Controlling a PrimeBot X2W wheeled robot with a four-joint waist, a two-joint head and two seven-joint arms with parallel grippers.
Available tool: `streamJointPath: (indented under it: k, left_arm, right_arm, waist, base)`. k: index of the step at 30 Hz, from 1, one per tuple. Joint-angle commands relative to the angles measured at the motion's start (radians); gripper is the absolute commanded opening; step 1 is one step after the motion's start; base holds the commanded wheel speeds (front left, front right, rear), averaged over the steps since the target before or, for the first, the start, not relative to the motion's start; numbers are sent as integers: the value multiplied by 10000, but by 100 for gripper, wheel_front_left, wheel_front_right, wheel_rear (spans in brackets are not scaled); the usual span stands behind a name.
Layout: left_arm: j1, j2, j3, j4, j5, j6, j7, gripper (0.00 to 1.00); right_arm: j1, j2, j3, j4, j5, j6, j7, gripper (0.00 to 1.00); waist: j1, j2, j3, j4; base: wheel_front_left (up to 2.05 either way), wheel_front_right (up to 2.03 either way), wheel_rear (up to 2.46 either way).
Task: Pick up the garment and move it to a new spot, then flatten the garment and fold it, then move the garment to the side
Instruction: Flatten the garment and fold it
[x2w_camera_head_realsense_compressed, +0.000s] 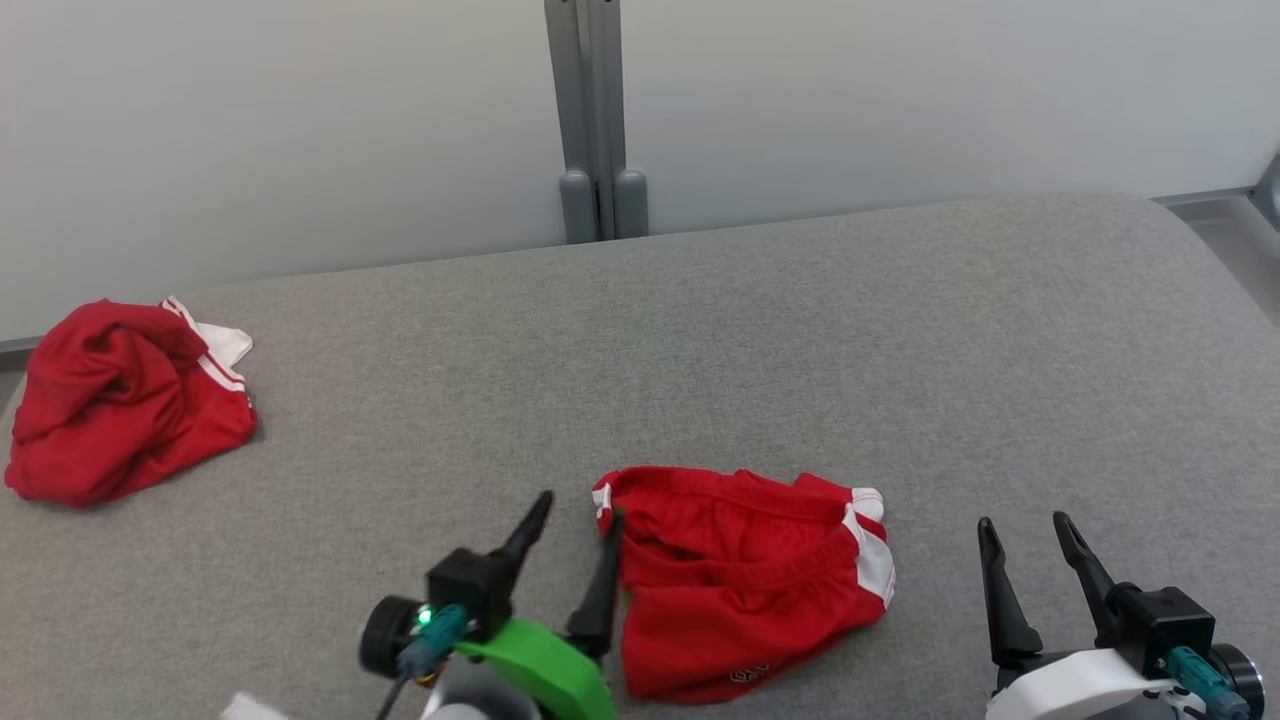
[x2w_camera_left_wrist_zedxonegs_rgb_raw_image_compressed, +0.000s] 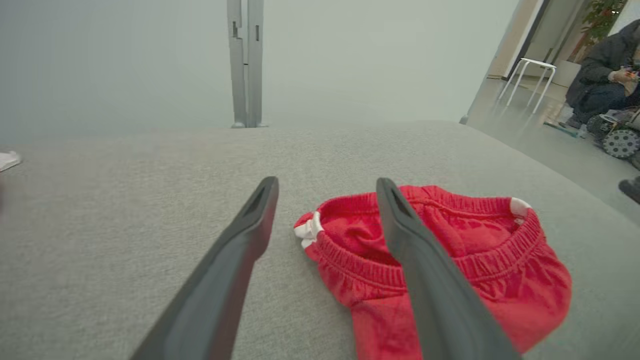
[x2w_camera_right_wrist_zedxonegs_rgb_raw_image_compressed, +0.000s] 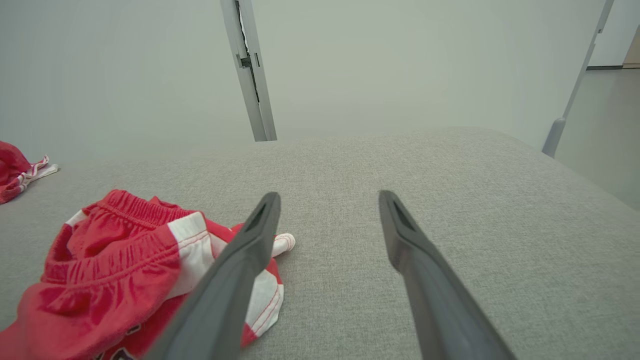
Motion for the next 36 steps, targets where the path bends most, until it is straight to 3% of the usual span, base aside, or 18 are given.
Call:
streamJointPath:
  k: [1,4,11,15,21,25,27,28,29,30,36]
  left_arm:
    - [-358,-13,-475,-31,-24,-161,289,100]
    - [-978,-41,-1771,-274,-529,-356,715,100]
    - [-2445,-22,-4366,-116,-2028,-101,1907,100]
    - [-3143,-21,-5165,576,-2770,263,2508,100]
    - [-4035,-23,-5722,1670,-3583,943,2491,100]
    - [-4438,-27,-6262,2150,-4129,1066,2772,100]
    - [-4604,-27,-6555,2285,-4323,1097,2869,48]
    - [-4657,-25,-6698,2335,-4411,1119,2865,34]
    - [-4703,-25,-6775,2348,-4499,1131,2804,9]
    - [-4758,-27,-6873,2355,-4638,1163,2731,0]
    - [-5014,-26,-7389,2628,-4980,1245,2506,0]
  right_arm:
    - [-121,-26,16,36,-84,-14,-34,100]
    - [-145,-28,-10,66,-163,-14,-34,100]
    - [-108,-26,48,148,-253,-14,-34,100]
    - [-151,-23,142,160,-261,-14,-34,100]
    - [-219,-22,332,183,-161,-14,-34,100]
    - [-216,-23,405,211,-123,-14,-34,100]
    - [-213,-23,417,216,-118,-14,-34,100]
    - [-210,-23,414,222,-117,-14,-34,100]
    - [-207,-23,403,226,-112,-14,-34,100]
    - [-203,-23,378,225,-104,-14,-34,100]
    - [-150,-23,258,228,-67,-14,-34,100]
  waist:
    - [0,-1,41,-199]
    - [0,-1,83,-469]
    - [0,-1,214,-1245]
    - [0,-1,331,-1595]
    - [0,-1,475,-1936]
    - [0,-1,507,-2041]
    - [0,-1,513,-2068]
    - [0,-1,514,-2071]
    - [0,-1,514,-2066]
    - [0,-1,514,-2050]
    - [0,-1,468,-1772]
  base:
    - [0,0,0]
    - [0,0,0]
    - [0,0,0]
    - [0,0,0]
    - [0,0,0]
    - [0,0,0]
    - [0,0,0]
    - [0,0,0]
    - [0,0,0]
    - [0,0,0]
    - [0,0,0]
